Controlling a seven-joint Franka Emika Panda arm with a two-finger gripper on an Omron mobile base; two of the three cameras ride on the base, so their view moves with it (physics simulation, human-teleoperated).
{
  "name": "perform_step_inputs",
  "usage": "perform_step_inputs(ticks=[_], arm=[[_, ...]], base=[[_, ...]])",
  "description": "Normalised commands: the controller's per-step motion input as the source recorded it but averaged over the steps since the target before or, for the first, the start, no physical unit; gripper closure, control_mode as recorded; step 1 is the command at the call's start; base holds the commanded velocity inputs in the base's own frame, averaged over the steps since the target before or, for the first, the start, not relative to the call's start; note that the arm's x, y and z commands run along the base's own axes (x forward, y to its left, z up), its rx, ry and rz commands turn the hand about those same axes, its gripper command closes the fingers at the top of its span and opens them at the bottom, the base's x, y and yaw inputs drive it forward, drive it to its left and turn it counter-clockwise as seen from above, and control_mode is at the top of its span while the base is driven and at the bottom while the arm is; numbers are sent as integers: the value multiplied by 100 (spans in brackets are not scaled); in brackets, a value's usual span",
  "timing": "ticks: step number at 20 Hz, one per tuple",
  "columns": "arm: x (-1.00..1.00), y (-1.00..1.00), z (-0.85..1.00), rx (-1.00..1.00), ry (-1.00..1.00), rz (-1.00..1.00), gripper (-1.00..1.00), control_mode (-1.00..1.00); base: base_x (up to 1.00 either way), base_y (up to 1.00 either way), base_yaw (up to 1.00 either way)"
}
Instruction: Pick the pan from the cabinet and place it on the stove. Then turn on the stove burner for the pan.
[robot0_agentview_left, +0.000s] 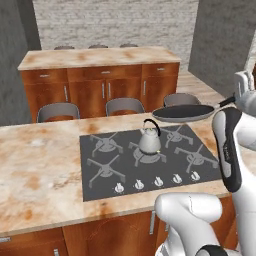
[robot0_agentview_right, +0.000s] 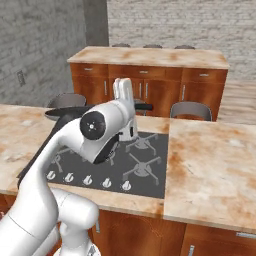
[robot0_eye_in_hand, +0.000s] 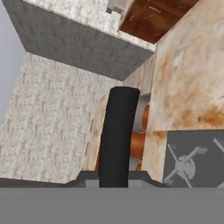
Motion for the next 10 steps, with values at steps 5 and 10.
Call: perform_step_inputs(ticks=[5, 10], arm=[[13, -72, -22, 8, -8, 0, 100, -100], [13, -67, -22, 1, -16, 1, 100, -100]], base=[[0, 0, 0], [0, 0, 0]])
